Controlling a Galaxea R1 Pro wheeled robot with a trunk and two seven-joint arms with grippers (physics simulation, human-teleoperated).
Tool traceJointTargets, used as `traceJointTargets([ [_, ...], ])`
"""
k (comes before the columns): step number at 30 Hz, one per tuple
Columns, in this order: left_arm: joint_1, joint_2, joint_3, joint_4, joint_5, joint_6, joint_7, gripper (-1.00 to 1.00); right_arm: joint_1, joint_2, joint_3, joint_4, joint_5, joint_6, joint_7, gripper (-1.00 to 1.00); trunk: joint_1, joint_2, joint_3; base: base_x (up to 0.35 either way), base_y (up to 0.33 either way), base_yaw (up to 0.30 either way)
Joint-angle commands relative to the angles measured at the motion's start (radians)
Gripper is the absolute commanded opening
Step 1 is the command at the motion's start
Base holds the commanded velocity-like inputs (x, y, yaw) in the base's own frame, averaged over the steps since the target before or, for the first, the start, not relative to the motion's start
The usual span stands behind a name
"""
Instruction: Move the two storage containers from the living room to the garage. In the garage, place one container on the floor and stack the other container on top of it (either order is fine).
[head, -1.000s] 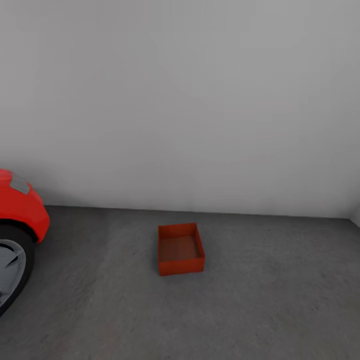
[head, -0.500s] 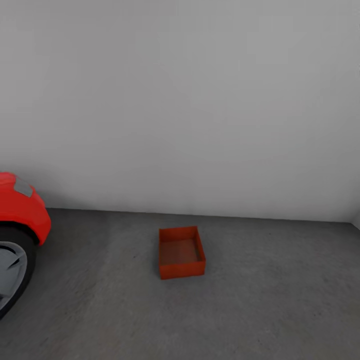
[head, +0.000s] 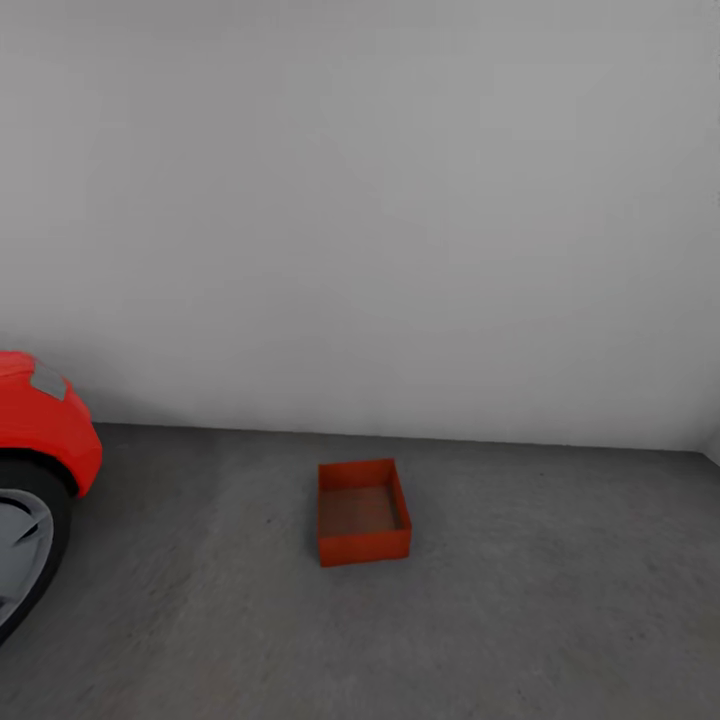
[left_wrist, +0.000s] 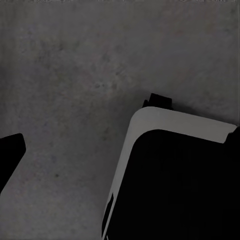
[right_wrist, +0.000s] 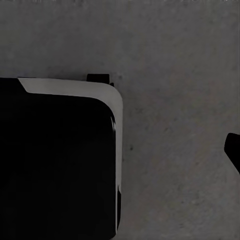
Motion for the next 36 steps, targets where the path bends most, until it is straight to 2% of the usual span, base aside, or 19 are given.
traceJointTargets([
  [1,-0.001,0.0,0.003,0.001,0.005,-0.004,0.0,1.0,-0.001,0.0,0.009,0.003,-0.01,-0.006,0.0,1.0,0.0,-0.001,0.001,0.0,0.0,0.0],
  [36,-0.001,0.0,0.0,0.0,0.005,-0.004,0.0,1.0,0.016,0.002,0.009,0.003,-0.01,-0.008,-0.001,1.0,0.0,-0.001,0.055,0.0,0.0,0.0],
])
